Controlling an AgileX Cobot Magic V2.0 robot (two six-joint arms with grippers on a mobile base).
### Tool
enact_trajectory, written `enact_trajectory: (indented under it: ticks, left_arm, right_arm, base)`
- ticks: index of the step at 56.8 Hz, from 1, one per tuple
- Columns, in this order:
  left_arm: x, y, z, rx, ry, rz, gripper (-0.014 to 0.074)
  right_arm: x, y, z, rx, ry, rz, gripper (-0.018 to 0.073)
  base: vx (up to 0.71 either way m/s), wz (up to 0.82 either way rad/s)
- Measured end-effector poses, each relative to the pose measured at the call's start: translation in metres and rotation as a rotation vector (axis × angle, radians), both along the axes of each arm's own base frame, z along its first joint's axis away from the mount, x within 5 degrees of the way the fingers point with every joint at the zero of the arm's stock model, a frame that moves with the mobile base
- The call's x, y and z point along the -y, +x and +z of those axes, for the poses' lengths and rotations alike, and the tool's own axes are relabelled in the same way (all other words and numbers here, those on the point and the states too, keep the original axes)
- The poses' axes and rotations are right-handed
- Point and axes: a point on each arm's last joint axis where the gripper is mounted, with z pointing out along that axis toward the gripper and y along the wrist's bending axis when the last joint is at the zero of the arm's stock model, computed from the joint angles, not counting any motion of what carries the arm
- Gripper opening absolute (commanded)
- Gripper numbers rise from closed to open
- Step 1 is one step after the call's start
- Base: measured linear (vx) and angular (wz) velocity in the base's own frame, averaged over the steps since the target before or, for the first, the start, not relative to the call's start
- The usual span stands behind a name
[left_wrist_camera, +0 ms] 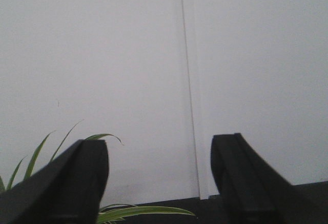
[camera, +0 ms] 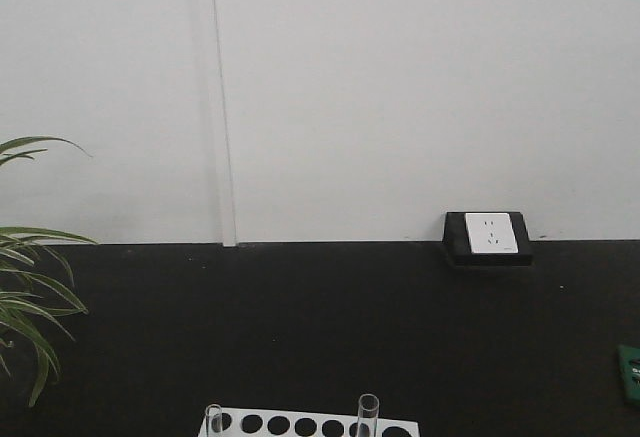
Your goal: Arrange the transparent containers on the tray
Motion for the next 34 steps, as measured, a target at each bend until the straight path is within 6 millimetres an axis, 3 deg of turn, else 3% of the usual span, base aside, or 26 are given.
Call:
enact_trajectory:
  ticks: [17, 34]
  left_arm:
    - [0.001, 0.0, 0.001, 0.014, -0.02, -0.011, 0.0594]
    - [0.038, 0.001, -0.008, -0.01, 0.417, -0.171, 0.0594]
  right_arm:
    - [0.0, 0.0, 0.001, 0.008, 0.038, 0.004, 0.0669]
    - [0.0, 0.015, -0.006, -0.019, 0.044, 0.005, 0.0535]
  base:
    - [0.0, 0.0]
    - [0.0, 0.0]
